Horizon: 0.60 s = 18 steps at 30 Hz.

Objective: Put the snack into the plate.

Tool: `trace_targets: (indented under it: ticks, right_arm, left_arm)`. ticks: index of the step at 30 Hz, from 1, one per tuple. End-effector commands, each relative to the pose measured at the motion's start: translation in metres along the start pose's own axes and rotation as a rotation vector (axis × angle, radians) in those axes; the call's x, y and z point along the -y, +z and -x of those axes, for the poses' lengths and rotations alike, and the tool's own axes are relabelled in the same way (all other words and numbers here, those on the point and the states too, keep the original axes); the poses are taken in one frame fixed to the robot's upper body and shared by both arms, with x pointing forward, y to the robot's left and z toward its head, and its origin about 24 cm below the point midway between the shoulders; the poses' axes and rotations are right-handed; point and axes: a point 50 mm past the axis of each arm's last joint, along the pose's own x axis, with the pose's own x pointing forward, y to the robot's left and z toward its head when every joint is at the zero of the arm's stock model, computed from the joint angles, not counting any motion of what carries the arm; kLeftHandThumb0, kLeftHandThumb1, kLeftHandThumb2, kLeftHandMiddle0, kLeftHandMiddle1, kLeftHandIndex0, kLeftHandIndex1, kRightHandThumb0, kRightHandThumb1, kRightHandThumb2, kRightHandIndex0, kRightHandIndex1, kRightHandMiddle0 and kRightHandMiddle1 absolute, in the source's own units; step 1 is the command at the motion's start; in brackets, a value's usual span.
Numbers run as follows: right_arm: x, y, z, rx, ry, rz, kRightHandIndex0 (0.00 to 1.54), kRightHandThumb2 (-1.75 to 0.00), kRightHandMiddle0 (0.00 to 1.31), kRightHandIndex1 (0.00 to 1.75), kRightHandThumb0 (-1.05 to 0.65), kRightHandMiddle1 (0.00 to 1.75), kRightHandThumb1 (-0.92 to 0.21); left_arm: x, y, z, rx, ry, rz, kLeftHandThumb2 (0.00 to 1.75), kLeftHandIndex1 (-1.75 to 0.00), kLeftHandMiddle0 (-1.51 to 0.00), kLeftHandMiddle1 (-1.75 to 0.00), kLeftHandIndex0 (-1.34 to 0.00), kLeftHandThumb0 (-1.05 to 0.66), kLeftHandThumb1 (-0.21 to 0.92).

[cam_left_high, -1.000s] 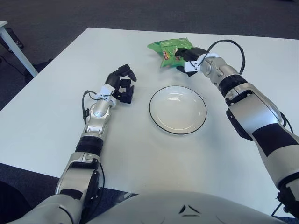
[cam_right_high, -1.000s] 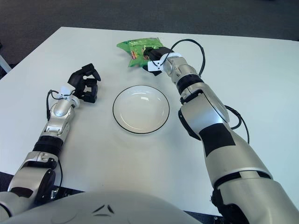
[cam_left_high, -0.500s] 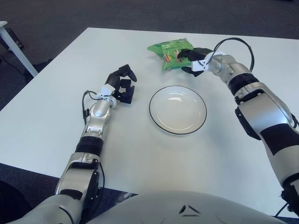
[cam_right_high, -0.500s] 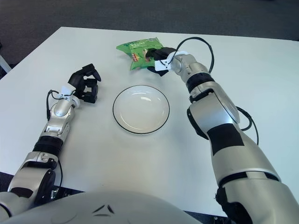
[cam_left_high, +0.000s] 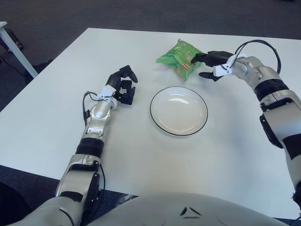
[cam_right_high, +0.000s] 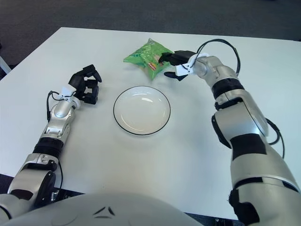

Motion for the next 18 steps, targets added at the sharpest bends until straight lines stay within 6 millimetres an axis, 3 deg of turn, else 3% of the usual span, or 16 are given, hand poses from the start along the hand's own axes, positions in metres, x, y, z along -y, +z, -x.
trace_targets:
  ticks: [1, 12, 18]
  right_arm:
    - [-0.004, -0.005, 0.027, 0.065, 0.015, 0.018, 0.07, -1.09, 0.00, 0.31, -0.94, 0.66, -0.92]
    - [0.004, -0.012, 0.067, 0.065, 0.031, 0.054, 0.11, -1.08, 0.00, 0.33, -0.95, 0.57, -0.92]
    - [0.007, -0.013, 0.077, 0.041, 0.049, 0.068, 0.11, -1.04, 0.00, 0.33, -0.91, 0.54, -0.92]
  left_arm:
    - [0.038, -0.059, 0.064, -0.291, 0.006, 0.151, 1.45, -1.75, -1.27, -1.75, -0.70, -0.52, 0.21]
    - [0.036, -0.061, 0.064, -0.298, 0.009, 0.158, 1.45, -1.75, -1.27, -1.75, -0.70, -0.52, 0.20]
    - [0.036, -0.061, 0.064, -0.296, 0.011, 0.151, 1.47, -1.75, -1.28, -1.75, -0.72, -0.53, 0.19]
